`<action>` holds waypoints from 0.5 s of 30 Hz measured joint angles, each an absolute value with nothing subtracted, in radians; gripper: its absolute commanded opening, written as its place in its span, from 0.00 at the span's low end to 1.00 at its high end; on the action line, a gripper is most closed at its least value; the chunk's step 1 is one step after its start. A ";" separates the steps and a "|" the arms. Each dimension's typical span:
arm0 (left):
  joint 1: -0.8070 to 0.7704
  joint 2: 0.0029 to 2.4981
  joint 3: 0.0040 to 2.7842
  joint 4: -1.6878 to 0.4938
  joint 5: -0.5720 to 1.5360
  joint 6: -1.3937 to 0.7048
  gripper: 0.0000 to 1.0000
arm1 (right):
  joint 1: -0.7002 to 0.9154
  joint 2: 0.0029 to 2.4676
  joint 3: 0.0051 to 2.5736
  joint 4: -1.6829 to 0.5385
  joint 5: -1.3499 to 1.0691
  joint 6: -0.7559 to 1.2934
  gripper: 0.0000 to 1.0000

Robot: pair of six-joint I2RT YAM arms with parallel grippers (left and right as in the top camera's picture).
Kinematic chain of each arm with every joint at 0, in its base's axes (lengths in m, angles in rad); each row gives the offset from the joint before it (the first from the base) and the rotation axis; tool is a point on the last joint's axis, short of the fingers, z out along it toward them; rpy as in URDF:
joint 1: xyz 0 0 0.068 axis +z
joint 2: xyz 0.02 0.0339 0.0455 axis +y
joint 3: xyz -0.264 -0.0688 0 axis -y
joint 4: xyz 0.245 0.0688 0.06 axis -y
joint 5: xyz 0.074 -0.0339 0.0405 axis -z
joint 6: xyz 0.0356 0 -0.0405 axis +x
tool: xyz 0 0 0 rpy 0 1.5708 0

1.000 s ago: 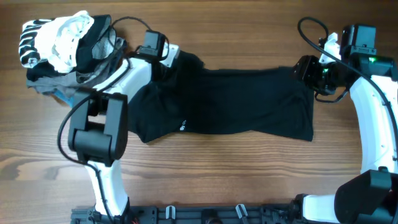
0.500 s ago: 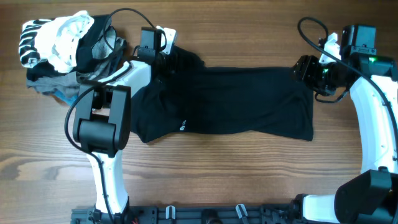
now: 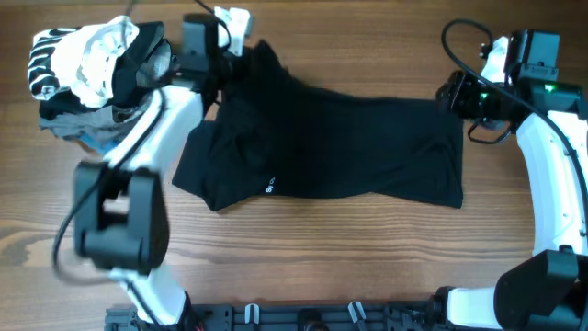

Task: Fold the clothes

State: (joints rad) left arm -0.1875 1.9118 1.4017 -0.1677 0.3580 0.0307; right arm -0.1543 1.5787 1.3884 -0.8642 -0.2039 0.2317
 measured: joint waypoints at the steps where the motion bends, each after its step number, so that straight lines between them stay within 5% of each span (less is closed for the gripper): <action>1: -0.187 1.841 1.402 -0.195 0.361 0.028 0.04 | -0.154 1.597 1.389 -0.794 -0.155 0.234 0.57; 6: -0.188 1.721 1.406 -0.330 0.355 0.024 0.04 | -0.157 1.755 1.390 -0.574 -0.022 0.233 0.55; 10: -0.187 1.666 1.406 -0.438 0.342 0.024 0.04 | -0.175 1.910 1.391 -0.569 0.001 0.201 0.65; 15: -0.188 1.651 1.406 -0.512 0.339 0.024 0.04 | -0.175 2.050 1.390 -0.591 0.000 0.151 0.65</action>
State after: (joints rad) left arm -0.1879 1.6508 1.4059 -0.5117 0.3386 0.0238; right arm -0.1749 2.0499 1.3903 -0.5911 -0.0002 0.1513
